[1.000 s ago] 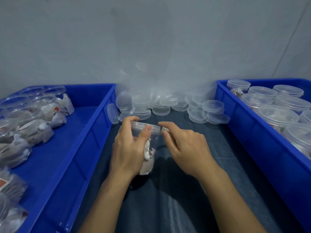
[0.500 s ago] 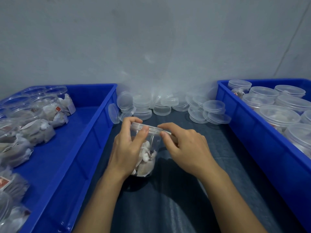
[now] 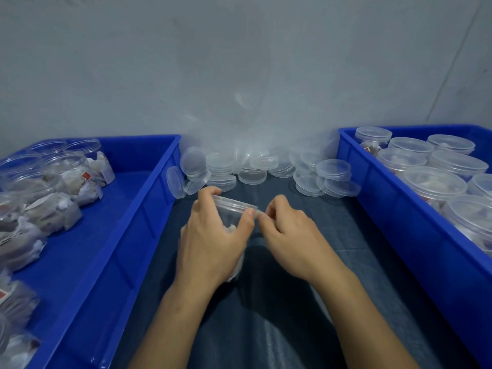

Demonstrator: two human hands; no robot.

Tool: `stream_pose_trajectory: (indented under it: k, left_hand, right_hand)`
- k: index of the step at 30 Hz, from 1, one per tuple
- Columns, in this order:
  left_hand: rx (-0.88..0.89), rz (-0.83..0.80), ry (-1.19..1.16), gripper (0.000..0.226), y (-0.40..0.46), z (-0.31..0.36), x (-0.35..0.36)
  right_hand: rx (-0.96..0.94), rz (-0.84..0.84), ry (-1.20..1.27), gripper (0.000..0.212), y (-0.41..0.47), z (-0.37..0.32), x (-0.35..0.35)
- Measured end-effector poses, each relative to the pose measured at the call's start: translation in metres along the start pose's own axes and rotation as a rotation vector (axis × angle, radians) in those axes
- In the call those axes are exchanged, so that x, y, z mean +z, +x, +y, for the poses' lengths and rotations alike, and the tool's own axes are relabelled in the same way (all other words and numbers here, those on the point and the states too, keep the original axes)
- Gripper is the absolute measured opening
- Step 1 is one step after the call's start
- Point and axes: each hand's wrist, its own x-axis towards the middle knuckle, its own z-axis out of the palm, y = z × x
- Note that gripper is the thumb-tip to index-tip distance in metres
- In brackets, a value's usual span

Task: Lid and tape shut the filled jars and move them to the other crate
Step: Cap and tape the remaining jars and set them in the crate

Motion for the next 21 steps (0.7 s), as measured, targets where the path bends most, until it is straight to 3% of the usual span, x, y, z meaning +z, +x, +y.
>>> stream_pose_trajectory:
  k: [4,9,21]
  left_hand:
    - [0.004,-0.009,-0.008,0.073,0.001,-0.002,-0.001]
    - [0.026,0.003,-0.015,0.069,0.001,-0.004,-0.001]
    - [-0.003,-0.037,-0.093,0.06,0.002,-0.003,-0.007]
  right_hand:
    - [0.009,-0.077,-0.019,0.044,-0.002,-0.005,-0.009]
    - [0.013,-0.142,-0.073,0.044,-0.002,-0.008,-0.017]
    - [-0.077,0.026,-0.071,0.049,-0.003,-0.007,-0.016]
